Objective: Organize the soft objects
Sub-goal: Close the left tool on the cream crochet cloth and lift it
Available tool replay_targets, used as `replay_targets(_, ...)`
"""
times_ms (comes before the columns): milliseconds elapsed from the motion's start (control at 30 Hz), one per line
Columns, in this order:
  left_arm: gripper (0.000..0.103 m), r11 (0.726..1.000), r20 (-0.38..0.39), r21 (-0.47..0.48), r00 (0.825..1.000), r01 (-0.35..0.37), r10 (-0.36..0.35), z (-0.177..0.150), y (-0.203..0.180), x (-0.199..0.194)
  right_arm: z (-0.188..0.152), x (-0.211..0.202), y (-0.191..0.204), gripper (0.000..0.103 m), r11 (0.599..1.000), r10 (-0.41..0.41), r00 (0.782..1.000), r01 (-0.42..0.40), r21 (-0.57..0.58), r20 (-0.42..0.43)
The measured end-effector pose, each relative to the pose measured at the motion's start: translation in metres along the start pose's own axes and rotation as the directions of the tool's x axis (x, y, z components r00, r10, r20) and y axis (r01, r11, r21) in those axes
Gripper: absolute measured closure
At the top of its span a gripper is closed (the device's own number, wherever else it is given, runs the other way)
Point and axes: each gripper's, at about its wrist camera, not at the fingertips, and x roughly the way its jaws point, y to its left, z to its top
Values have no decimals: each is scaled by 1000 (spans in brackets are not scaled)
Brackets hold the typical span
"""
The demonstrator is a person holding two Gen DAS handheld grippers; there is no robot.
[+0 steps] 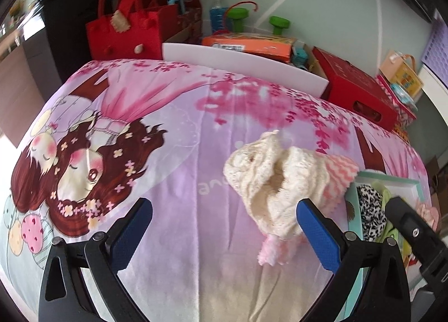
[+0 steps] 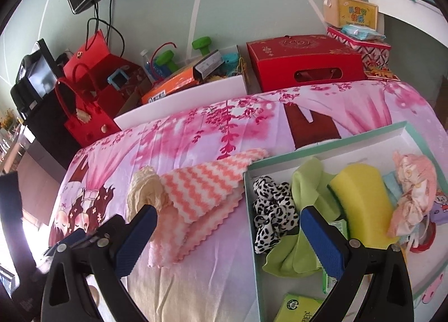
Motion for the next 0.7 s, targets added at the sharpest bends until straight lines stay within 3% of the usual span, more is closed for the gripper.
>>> replay_targets(367,3,998,7,56,1000,24,-25,-2,-22,16,-1,2,-1,0,1000,13,1000,-13,2,-13)
replay_targets(400,5,998,7,53,999,32,-33,-2,-22,18,-1,3,0,0,1000,13,1000,-13,1,-13)
replay_targets(467,19,998,5,46,999,47,-47,-1,-22,21,-2,4,0,0,1000,11,1000,-11,2,-15)
replay_targets(600,31,997,0,36,998,65,-65,-1,-22,29,-2,5,-1,0,1000,10,1000,-9,4,-17)
replay_targets(633,39,997,-4,32,997,74,-74,0,-22,30,-2,5,-1,0,1000,8,1000,-8,4,-18)
replay_targets(700,41,996,-12,20,996,84,-84,0,-21,32,-2,6,-1,0,1000,8,1000,-8,2,-20)
